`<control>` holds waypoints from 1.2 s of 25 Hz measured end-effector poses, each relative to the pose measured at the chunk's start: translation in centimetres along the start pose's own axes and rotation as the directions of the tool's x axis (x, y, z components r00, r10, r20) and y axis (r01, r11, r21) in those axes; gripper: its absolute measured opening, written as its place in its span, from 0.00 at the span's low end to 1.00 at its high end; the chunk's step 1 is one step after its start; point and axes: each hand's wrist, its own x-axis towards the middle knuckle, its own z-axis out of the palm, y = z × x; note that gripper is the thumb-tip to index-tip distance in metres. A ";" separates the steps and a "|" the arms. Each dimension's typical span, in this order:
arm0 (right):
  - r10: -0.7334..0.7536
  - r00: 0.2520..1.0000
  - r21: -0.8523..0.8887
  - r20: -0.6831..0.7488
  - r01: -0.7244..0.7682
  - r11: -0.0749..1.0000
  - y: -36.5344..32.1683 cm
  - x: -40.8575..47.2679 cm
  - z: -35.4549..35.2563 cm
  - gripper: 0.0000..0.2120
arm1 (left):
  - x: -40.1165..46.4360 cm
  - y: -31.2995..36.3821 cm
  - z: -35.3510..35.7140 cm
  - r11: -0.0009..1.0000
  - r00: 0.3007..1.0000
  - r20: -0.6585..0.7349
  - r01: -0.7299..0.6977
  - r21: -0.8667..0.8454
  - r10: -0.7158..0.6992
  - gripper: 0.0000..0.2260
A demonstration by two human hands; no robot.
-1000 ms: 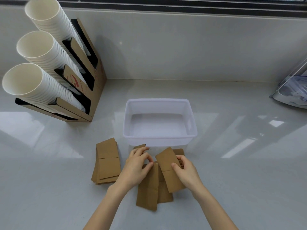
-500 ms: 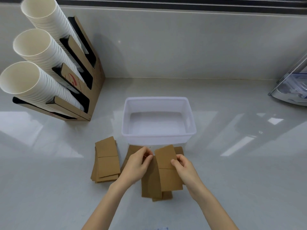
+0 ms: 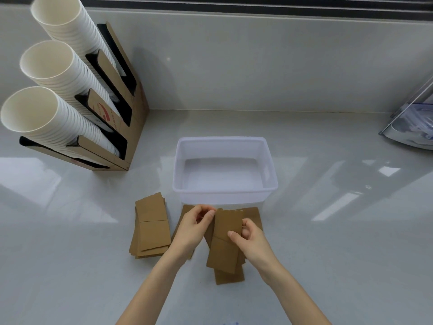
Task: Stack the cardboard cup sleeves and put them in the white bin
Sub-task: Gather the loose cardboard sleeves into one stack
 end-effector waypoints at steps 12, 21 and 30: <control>-0.007 0.996 -0.008 -0.085 0.006 1.000 0.3 0.5 0.8 0.14 | -2.0 -1.2 0.9 0.978 0.971 0.176 0.184 -0.102 -0.164 0.14; -0.111 0.985 -0.400 -0.129 0.050 0.915 1.2 1.1 0.3 0.10 | -2.5 -1.6 -0.1 0.983 0.977 0.107 0.184 0.005 -0.184 0.12; -0.084 0.993 -0.821 -0.078 -0.016 0.571 2.4 1.1 1.0 0.31 | -2.6 -1.7 -0.8 0.976 0.977 -0.031 0.213 0.037 -0.212 0.05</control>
